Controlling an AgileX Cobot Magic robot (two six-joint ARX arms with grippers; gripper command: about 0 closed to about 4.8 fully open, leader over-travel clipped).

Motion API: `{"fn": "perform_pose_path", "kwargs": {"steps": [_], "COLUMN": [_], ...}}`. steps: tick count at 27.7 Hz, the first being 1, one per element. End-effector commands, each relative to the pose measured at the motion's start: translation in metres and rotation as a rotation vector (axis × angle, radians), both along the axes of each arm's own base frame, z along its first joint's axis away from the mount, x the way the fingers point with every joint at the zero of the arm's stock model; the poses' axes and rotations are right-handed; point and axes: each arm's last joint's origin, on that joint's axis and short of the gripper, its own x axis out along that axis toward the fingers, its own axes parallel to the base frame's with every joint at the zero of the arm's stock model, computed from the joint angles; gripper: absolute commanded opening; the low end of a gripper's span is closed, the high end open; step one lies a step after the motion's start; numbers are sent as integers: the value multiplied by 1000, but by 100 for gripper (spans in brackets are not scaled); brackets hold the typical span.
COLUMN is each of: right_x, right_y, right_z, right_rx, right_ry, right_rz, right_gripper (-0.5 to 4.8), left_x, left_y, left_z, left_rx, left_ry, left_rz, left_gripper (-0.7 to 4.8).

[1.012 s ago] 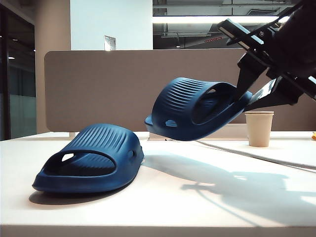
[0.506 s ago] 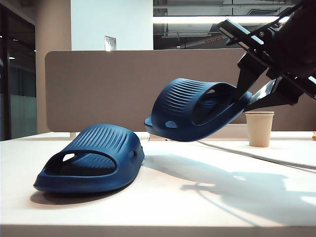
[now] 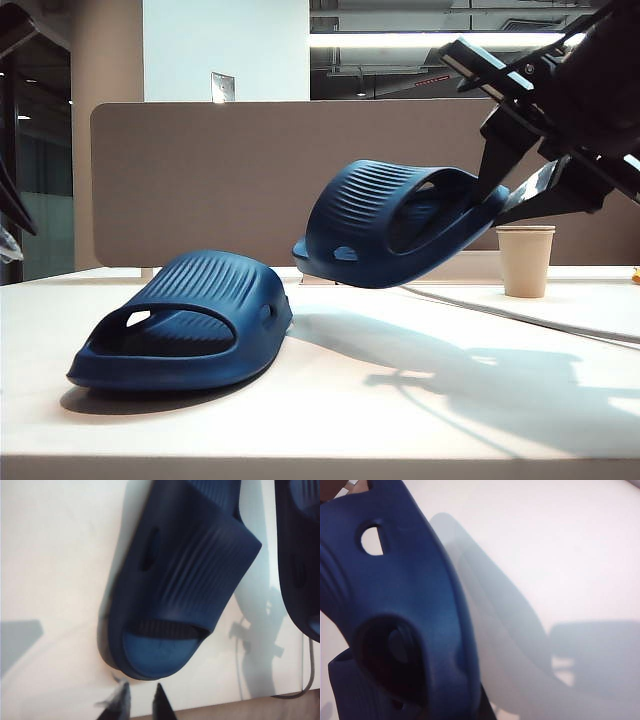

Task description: Interlock the pair of blue slippers on the table with their fronts facing up.

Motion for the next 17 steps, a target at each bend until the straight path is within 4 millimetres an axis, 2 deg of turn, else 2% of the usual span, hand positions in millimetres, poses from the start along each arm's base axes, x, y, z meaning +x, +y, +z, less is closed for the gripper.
{"fn": "perform_pose_path", "kwargs": {"steps": [1,3,17], "right_x": [1,1,2], "right_y": [1,1,2], "right_z": [5,6,7], "right_rx": [20,24,36], "right_ry": [-34,-40,-52], "right_rz": [3,3,5], "right_gripper": [-1,-1,-1], "left_x": [-2,-4,-5], "left_y": [-1,0,-3], "left_z": [0,-4,-19], "left_rx": [-27,-30,-148], "left_ry": [27,63,128], "left_rz": [-15,-13,-10], "left_gripper": [110,130,130]}}
